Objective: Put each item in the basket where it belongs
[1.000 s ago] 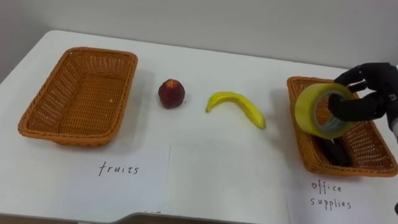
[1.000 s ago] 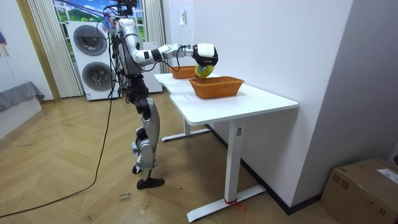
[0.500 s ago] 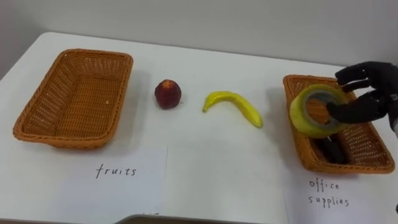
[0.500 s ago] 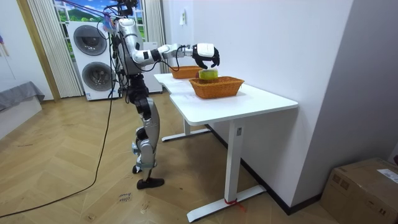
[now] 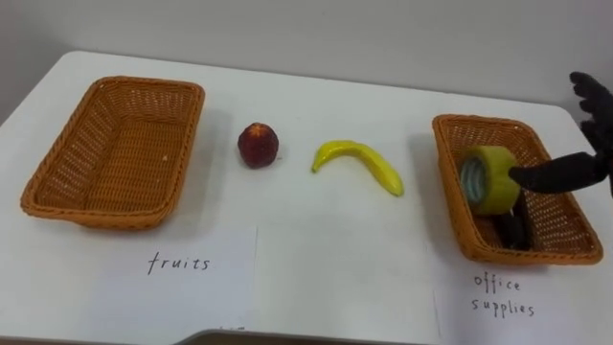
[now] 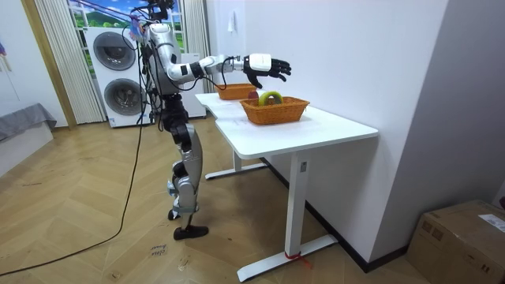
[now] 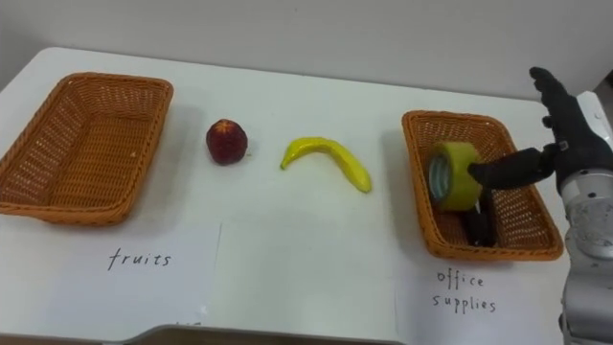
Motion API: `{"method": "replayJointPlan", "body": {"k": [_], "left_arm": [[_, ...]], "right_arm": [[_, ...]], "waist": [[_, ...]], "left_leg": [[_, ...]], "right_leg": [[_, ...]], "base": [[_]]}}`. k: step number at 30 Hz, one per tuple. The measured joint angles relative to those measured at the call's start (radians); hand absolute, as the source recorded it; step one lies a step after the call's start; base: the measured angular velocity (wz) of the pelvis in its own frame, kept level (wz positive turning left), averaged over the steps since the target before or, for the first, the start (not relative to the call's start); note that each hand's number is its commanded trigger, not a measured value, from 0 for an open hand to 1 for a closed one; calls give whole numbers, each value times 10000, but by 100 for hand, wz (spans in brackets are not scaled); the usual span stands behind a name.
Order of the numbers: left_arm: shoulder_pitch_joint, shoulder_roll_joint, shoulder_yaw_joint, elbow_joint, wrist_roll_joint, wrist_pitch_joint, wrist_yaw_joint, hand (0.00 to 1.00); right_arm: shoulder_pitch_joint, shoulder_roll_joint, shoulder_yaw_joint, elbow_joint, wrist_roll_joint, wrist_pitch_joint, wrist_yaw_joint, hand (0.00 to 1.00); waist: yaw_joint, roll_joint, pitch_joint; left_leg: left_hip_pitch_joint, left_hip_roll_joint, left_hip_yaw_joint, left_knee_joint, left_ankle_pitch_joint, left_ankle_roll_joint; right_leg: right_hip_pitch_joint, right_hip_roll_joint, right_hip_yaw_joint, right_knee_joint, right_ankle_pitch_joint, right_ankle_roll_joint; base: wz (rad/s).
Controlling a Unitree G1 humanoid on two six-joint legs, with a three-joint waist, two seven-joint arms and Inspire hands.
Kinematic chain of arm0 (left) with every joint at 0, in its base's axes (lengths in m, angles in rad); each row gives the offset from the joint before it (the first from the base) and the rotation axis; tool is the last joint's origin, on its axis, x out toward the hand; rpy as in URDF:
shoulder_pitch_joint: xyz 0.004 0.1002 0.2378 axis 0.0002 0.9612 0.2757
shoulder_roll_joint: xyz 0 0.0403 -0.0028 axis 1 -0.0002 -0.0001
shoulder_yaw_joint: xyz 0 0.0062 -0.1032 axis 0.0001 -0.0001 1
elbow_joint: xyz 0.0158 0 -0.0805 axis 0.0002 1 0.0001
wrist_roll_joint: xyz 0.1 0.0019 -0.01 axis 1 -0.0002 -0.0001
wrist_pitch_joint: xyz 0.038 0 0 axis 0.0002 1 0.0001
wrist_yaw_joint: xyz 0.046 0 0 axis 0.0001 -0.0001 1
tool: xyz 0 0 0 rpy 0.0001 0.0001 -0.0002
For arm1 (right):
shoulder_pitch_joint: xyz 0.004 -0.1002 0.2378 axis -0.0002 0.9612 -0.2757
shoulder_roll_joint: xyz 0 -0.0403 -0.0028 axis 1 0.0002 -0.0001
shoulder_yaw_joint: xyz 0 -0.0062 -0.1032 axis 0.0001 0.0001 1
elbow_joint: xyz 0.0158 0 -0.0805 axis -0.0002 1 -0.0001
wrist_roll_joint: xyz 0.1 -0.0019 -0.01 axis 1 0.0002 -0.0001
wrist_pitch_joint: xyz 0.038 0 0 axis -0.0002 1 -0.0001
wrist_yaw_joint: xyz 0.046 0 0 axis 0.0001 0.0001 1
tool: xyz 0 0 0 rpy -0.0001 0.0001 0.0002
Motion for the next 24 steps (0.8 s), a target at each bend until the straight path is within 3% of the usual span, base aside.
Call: {"method": "replayJointPlan", "body": {"k": [14,24], "left_arm": [[-309,8,-132,147,-41,-10,19,0],[-242,58,-102,201,-164,-20,-5,0]], "right_arm": [[-1,0,11,-3,78,-10,-214,0],[-530,-119,18,-241,595,-11,-391,0]], "waist": [[14,113,36],[60,-88,-5]], "left_leg": [[40,10,59,-41,0,0],[7,6,242,-17,0,6]], "right_leg": [[-3,10,68,53,2,-2],[-158,23,299,131,-1,1]], "base": [[0],[-5]]}}
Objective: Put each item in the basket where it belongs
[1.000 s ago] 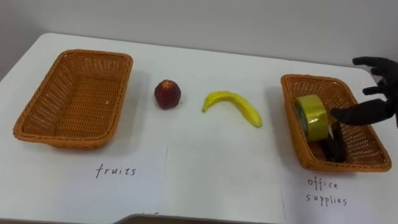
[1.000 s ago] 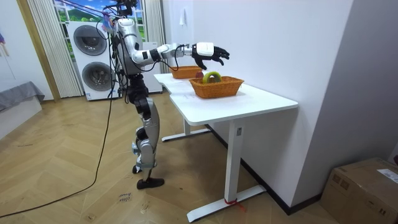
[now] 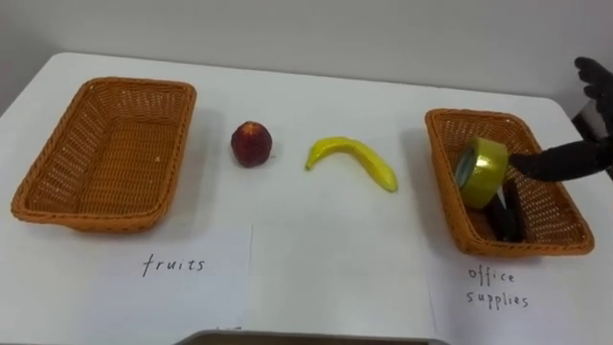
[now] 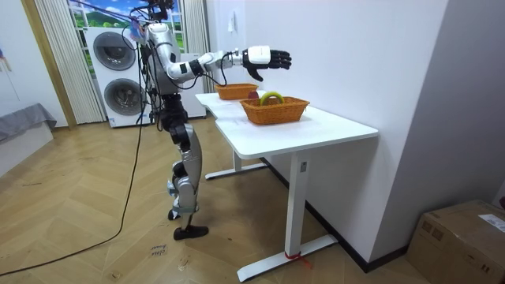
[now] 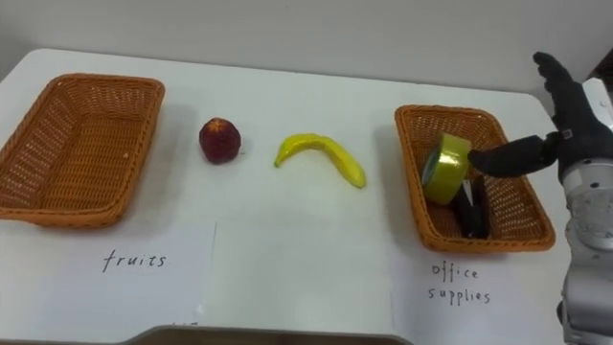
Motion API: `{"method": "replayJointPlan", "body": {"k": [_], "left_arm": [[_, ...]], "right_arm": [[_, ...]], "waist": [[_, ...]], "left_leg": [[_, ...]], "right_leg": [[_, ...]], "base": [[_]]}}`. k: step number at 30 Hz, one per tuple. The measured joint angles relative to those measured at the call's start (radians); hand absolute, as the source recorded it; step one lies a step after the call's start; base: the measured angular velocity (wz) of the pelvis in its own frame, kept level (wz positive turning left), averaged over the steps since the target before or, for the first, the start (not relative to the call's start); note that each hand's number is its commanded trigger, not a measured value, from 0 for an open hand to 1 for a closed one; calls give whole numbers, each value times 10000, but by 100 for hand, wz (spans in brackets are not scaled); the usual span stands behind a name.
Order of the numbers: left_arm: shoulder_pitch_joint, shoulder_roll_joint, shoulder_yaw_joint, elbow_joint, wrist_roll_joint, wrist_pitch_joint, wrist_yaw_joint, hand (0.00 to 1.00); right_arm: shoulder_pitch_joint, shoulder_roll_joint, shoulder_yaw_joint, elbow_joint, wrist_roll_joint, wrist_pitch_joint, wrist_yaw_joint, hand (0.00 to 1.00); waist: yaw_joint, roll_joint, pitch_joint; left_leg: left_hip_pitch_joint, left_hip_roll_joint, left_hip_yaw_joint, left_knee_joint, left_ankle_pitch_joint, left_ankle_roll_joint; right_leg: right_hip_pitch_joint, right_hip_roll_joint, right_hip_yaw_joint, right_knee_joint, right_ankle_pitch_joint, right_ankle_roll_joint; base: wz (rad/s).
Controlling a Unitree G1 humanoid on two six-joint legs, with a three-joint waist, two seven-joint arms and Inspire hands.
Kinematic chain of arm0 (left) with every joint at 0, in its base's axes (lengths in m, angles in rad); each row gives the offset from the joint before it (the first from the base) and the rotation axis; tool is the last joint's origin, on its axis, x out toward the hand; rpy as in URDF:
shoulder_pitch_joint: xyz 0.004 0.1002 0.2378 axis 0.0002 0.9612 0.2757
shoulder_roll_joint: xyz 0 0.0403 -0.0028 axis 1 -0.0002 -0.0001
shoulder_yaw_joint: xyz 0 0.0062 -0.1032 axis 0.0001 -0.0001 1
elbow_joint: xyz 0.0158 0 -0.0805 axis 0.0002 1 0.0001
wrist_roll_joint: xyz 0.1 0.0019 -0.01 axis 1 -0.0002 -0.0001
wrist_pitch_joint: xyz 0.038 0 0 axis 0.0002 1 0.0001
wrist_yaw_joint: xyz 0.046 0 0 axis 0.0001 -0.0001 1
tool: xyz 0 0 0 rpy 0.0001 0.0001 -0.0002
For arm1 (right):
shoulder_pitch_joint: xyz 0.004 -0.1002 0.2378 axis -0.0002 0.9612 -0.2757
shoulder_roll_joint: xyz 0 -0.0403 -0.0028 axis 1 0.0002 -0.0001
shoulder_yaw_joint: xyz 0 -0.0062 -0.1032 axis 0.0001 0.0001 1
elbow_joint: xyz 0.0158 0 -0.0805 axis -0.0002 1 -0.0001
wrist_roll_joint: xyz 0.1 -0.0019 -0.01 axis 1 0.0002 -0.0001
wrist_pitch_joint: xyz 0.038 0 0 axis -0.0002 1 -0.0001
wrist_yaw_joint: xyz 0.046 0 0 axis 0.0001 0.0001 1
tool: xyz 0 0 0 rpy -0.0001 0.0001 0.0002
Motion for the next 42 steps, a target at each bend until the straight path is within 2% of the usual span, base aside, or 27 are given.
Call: {"method": "replayJointPlan", "body": {"k": [2,6,12,15,17,19,20,26,29,37,42], "left_arm": [[-86,12,26,111,0,-3,1,0],[-90,12,89,138,7,-4,0,0],[-48,41,85,61,16,-1,29,0],[75,119,86,70,16,-1,16,0],[136,182,89,60,102,-2,9,0],[160,221,88,65,211,-12,5,0],[189,230,84,64,319,-12,-2,0],[692,303,90,55,830,41,-63,0],[695,305,91,58,1031,130,-154,0],[679,307,84,57,1388,263,-200,0],[600,321,44,135,1322,293,-200,0]], "right_arm": [[-135,-144,27,-315,2,-8,-2,0],[-290,-191,115,-558,-101,-13,2,0],[-551,-193,571,-557,-263,1,109,0],[-860,-194,785,-556,-89,1,113,0],[-955,-197,796,-500,227,-13,174,0],[-1063,-221,818,-154,448,-78,187,0],[-1082,-221,834,-12,425,-75,187,0],[-1084,-224,1516,226,-20,-74,189,0],[-1085,-224,1659,254,-127,-74,188,0],[-1101,-228,1775,291,-142,-75,188,0],[-1247,-292,2124,1181,-759,-98,184,0]], "waist": [[133,-12,-7],[418,-64,-2],[587,-104,33],[604,-148,53],[746,-185,88],[863,-216,89],[1026,-232,98],[1229,-259,80],[1341,-280,80],[1359,-327,55],[1339,-314,62]], "left_leg": [[9,8,8,10,1,0],[5,18,-4,8,1,-2],[-30,4,-97,-9,-3,1],[-104,-11,-289,29,1,1],[-75,-8,-385,43,0,-2],[-56,-3,-401,35,-2,-4],[-62,-7,-410,35,-2,-4],[-96,-15,-530,44,0,-2],[-208,-20,-602,134,-1,-2],[-385,-40,-799,334,-1,-4],[-430,-60,-810,395,-2,-3]], "right_leg": [[-8,3,1,7,0,-1],[-3,12,-37,14,2,-4],[16,-18,-153,28,1,-2],[49,-39,-342,21,1,-2],[153,-39,-461,-17,1,-2],[180,-42,-530,-16,1,-2],[179,-49,-578,-16,1,-2],[190,-74,-769,-7,1,-2],[164,-100,-906,-14,1,-1],[170,-134,-1116,-8,0,0],[161,-151,-1126,-5,4,-7]], "base": [[0],[0],[5],[17],[13],[8],[0],[6],[10],[8],[0]]}}
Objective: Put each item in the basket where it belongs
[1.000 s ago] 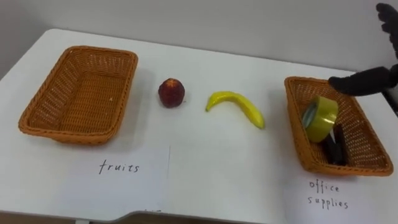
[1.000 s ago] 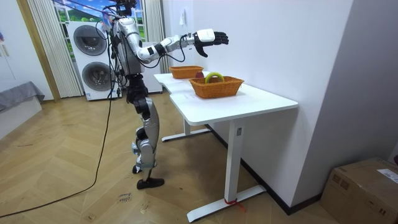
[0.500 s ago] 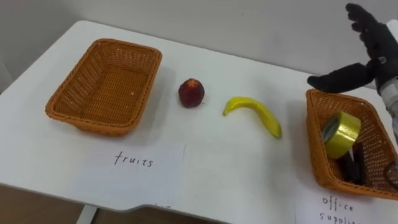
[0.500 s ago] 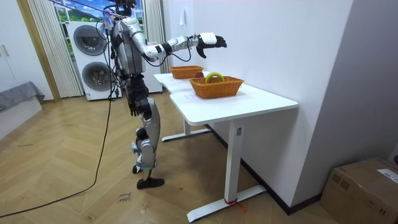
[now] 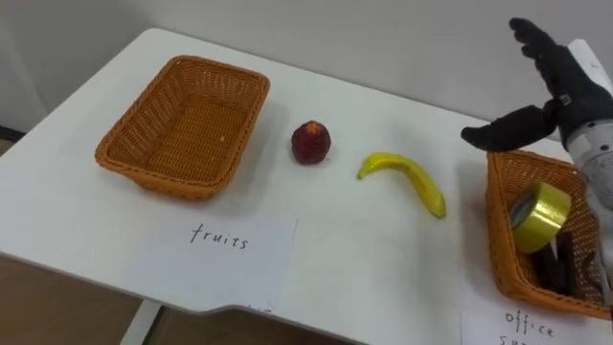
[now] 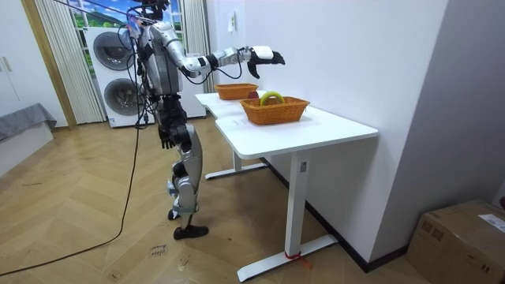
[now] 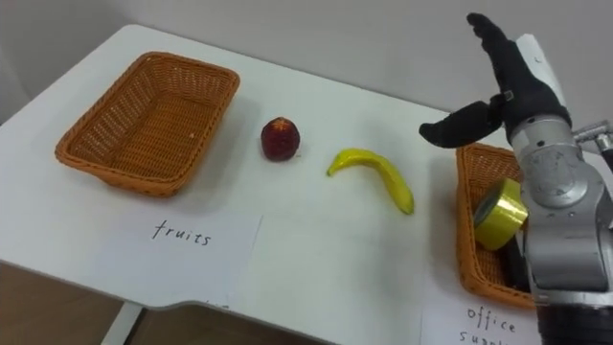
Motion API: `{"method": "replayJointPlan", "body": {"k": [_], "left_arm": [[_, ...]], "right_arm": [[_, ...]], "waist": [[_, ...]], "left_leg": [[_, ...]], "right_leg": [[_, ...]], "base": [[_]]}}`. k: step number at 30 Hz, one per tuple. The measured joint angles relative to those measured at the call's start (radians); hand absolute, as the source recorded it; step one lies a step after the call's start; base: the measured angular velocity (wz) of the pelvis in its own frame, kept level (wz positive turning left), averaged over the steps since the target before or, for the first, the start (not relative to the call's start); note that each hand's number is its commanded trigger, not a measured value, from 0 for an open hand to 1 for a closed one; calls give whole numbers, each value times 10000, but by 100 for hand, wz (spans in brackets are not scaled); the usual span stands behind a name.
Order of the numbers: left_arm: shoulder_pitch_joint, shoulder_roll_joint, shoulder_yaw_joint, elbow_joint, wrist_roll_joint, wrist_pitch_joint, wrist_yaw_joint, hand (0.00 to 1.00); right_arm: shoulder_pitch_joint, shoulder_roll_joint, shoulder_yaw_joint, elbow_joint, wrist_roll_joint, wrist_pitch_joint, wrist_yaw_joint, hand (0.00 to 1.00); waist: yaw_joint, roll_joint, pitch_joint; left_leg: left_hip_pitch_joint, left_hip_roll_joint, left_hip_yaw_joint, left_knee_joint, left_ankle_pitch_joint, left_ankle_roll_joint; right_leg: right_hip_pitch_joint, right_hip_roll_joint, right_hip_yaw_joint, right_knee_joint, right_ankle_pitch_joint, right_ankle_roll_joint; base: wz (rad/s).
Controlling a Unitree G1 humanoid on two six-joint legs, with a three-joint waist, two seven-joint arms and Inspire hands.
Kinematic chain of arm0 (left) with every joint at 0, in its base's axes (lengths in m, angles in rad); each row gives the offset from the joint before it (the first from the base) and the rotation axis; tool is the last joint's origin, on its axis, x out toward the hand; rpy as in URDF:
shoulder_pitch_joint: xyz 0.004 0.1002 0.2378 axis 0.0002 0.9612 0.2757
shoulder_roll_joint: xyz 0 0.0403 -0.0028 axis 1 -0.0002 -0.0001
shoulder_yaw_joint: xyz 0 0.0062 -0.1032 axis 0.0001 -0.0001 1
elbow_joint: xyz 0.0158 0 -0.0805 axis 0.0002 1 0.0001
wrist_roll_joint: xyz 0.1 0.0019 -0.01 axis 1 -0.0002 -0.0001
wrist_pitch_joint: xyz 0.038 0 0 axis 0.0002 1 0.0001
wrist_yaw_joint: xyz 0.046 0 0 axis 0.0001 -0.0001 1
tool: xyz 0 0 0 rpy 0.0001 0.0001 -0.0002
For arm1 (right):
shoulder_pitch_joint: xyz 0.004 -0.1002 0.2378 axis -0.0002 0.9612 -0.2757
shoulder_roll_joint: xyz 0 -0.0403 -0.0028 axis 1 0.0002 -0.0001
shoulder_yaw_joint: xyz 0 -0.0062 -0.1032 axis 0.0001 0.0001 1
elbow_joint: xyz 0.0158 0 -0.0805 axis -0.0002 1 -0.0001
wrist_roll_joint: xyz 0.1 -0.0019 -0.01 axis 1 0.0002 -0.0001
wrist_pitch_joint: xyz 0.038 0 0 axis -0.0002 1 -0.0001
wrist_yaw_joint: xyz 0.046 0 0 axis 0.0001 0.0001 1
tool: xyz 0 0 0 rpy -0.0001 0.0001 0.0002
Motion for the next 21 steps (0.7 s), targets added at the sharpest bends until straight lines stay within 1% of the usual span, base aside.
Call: {"method": "replayJointPlan", "body": {"k": [3,4,7,10,11,12,14,16,17,21], "left_arm": [[-143,59,-194,21,-92,24,22,0],[-186,72,-270,30,-149,23,32,0],[-358,83,-391,27,-153,21,47,0],[-465,160,-565,28,-162,20,92,0],[-516,218,-698,48,-235,19,106,0],[-581,289,-871,120,-428,19,116,0],[-653,340,-1019,163,-544,16,119,0],[-718,384,-1138,172,-600,-9,123,0],[-719,390,-1159,179,-662,-12,126,0],[-733,392,-1159,317,-741,-28,125,0]], "right_arm": [[-2,-116,213,573,-137,4,0,0],[-2,-139,295,690,-247,26,4,0],[-38,-291,575,703,-596,32,3,0],[-118,-312,806,799,-629,27,3,0],[-247,-354,995,920,-641,29,3,0],[-458,-363,1179,1094,-632,28,4,0],[-827,-363,1421,1362,-627,16,4,0],[-1039,-363,1477,1476,-554,-23,-4,0],[-1205,-365,1499,1692,-460,-123,-13,0],[-1436,-364,1516,2126,-309,-158,-95,0]], "waist": [[-2,16,-4],[23,42,17],[20,77,38],[41,85,35],[40,79,31],[45,101,48],[40,145,79],[109,167,95],[160,172,98],[275,148,81]], "left_leg": [[-112,-28,-28,16,8,12],[-220,-49,-54,21,35,28],[-566,-97,-64,146,61,58],[-753,-92,-56,169,81,64],[-822,-95,-53,181,81,64],[-836,-93,-27,179,81,64],[-833,-93,-21,166,80,63],[-836,-77,18,152,80,63],[-833,-54,20,156,80,63],[-848,-63,2,155,80,63]], "right_leg": [[-105,-25,-3,25,1,-2],[-205,-42,-12,38,6,-9],[-562,-83,-12,174,14,-12],[-763,-80,1,173,32,-7],[-822,-75,-1,172,38,-11],[-852,-66,-2,171,49,-13],[-868,-65,-5,166,49,-13],[-894,-62,-5,158,49,-13],[-896,-61,-4,156,49,-13],[-893,-59,-54,149,49,-12]], "base": [[0],[0],[0],[0],[0],[0],[0],[0],[0],[3]]}}
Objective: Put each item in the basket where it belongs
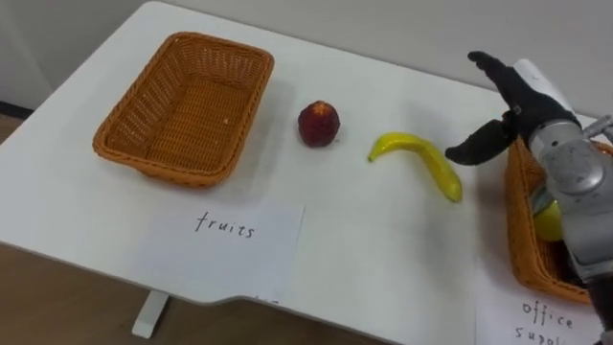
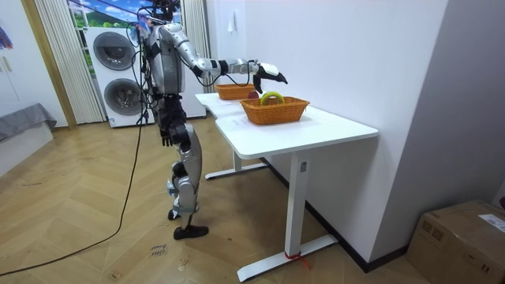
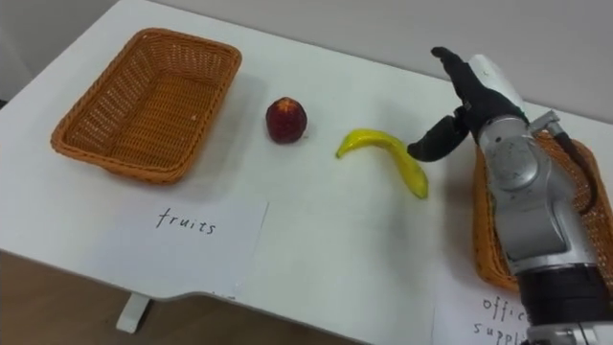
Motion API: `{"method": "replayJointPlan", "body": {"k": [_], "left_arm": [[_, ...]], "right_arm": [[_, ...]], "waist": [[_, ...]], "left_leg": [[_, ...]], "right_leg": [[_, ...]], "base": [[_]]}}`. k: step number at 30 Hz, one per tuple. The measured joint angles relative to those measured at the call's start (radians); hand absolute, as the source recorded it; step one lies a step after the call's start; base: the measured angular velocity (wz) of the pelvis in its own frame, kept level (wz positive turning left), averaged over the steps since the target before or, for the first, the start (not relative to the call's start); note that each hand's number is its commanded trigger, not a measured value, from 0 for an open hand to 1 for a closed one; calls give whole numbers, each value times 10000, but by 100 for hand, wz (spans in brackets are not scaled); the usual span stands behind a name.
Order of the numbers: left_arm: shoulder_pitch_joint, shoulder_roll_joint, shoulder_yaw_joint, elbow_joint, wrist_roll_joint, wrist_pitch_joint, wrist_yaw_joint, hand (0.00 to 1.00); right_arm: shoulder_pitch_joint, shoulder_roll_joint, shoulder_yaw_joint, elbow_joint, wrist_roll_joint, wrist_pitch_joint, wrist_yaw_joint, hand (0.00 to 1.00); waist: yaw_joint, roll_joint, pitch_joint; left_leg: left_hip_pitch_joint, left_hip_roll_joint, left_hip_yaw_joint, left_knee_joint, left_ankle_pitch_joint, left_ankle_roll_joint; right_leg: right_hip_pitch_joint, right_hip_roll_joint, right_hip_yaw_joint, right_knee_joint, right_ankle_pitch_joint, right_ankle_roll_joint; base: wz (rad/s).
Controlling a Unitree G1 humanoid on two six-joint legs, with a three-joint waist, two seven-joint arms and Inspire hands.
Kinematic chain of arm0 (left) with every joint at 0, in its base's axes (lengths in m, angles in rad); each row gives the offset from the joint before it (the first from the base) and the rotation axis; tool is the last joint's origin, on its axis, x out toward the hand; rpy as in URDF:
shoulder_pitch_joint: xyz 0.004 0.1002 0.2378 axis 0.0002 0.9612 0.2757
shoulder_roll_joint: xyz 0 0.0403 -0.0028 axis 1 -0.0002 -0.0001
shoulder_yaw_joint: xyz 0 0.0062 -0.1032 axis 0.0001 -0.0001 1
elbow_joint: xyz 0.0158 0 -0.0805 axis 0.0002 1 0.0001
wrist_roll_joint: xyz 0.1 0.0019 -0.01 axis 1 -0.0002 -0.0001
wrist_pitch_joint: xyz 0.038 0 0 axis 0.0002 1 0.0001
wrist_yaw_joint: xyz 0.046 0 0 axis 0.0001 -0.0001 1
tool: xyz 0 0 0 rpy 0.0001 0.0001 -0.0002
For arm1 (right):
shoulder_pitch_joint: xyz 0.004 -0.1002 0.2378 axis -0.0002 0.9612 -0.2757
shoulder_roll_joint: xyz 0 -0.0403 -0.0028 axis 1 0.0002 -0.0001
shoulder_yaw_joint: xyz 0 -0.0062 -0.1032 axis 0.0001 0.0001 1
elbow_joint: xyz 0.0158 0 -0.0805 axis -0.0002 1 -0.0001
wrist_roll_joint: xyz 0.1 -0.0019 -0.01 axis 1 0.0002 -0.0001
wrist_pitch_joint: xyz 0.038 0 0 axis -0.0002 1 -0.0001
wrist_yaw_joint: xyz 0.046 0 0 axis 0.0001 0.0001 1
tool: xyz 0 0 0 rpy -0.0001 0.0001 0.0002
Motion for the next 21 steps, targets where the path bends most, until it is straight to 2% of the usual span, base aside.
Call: {"method": "replayJointPlan", "body": {"k": [7,14,21], "left_arm": [[1,4,-114,81,-199,28,59,0],[-102,12,-217,81,-205,29,87,0],[-137,50,-229,63,-200,31,289,0]], "right_arm": [[-217,-4,395,527,238,-61,-216,0],[-219,-114,400,518,281,-60,-249,0],[-302,-293,743,504,214,-66,-344,0]], "waist": [[19,-52,-32],[58,-178,-122],[76,-183,-123]], "left_leg": [[-50,26,-2,3,1,-3],[-216,38,-23,126,2,-9],[-343,57,-13,145,27,-27]], "right_leg": [[13,-14,-148,0,0,0],[-59,-20,-214,10,12,-19],[-183,-16,-233,22,44,-62]], "base": [[1],[1],[0]]}}
